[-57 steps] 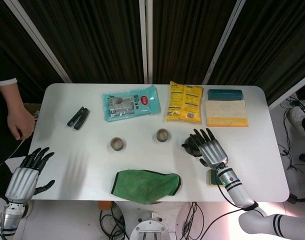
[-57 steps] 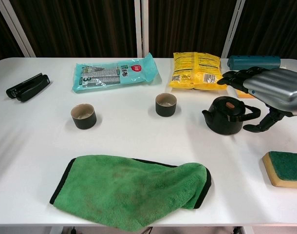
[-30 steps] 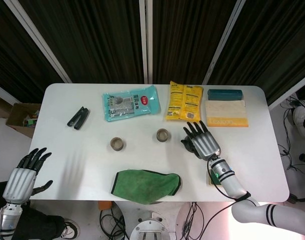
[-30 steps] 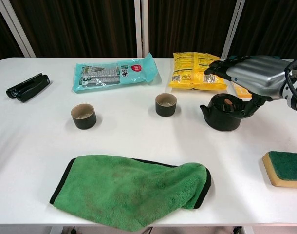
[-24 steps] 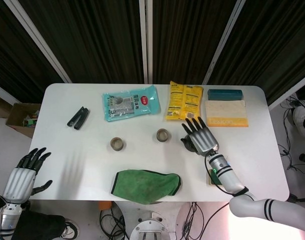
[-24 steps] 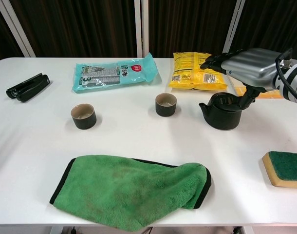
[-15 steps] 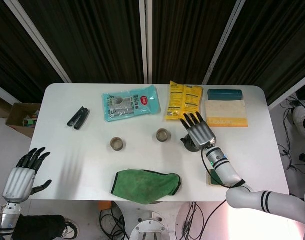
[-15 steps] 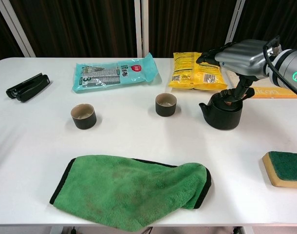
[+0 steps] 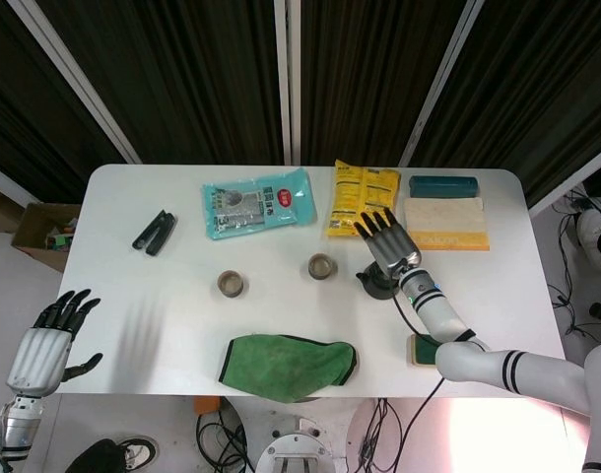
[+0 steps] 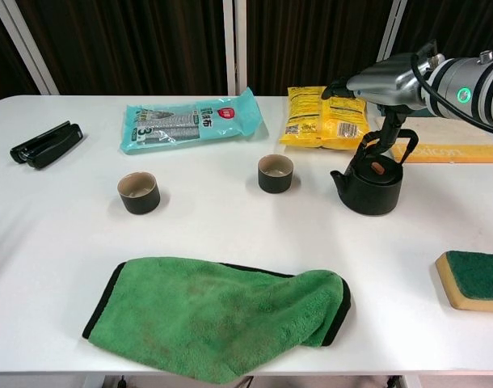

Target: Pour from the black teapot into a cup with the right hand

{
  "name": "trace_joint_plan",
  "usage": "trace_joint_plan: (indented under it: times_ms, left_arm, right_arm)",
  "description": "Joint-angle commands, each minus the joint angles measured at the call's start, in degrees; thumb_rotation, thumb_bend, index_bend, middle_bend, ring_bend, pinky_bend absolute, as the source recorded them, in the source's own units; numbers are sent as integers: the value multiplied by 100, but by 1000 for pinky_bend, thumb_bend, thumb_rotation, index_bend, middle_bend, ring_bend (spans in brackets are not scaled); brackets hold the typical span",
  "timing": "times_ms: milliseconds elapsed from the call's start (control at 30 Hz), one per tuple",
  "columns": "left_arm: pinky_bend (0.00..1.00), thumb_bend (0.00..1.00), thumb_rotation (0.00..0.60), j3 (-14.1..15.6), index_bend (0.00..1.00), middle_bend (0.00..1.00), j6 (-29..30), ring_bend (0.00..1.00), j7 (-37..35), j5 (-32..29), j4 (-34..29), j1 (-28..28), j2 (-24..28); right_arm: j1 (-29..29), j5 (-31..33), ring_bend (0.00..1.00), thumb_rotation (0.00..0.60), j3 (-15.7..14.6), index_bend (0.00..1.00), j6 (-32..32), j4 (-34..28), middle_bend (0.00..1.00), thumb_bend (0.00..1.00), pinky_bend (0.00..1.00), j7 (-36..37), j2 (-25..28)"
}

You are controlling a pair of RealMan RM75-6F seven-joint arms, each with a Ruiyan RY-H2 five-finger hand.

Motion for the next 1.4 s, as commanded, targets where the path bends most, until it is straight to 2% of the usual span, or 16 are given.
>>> trace_joint_plan:
  times_ms: [33, 233, 400, 867, 1100, 1167, 1267, 1300, 1400]
  left_arm:
    - [209, 130, 600, -8, 174, 88, -23, 74, 16, -18, -16, -9, 1]
    - [209, 130, 600, -19, 174, 88, -85, 73, 53, -50, -47, -36, 2]
    - [209, 130, 600, -20, 174, 88, -112, 73, 65, -55, -52, -51, -2]
    - [209, 129, 600, 10, 181, 88, -51, 74, 88, -9, -61, -21, -6]
    - [209, 130, 600, 13, 186, 88, -34, 73, 112, 24, -68, -25, -20]
    - [209, 130, 600, 14, 186, 88, -23, 73, 109, 26, -65, -19, -18]
    - [209, 130, 600, 14, 186, 88, -19, 73, 113, 19, -71, -13, -9]
    - [209, 130, 600, 14, 185, 88, -20, 73, 117, 17, -76, -12, -5]
    - [209, 130, 600, 12, 186, 88, -28, 73, 130, 20, -93, -19, -1]
  right_arm:
    - [101, 88, 0, 572, -59, 0, -66, 109, 0, 225, 0, 44, -43]
    - [233, 160, 0, 571, -153, 0, -32, 309, 0, 226, 0, 210, -117]
    - [228, 67, 0, 571, -222, 0, 26, 237, 0, 220, 0, 409, -35]
    - [111, 145, 0, 572, -624, 0, 146, -807, 0, 202, 0, 692, 699]
    - [-48, 31, 0, 565, -581, 0, -23, -1061, 0, 146, 0, 1390, 1072]
    - [-135, -64, 0, 530, -492, 0, -202, -1024, 4, 94, 0, 1822, 1157]
    - [-247, -213, 0, 386, -347, 0, -498, -957, 78, 58, 0, 2454, 1280]
    - [-287, -308, 0, 356, -299, 0, -608, -912, 103, 55, 0, 2677, 1320]
    - [-316, -501, 0, 337, -286, 0, -796, -800, 120, 40, 0, 2944, 1396]
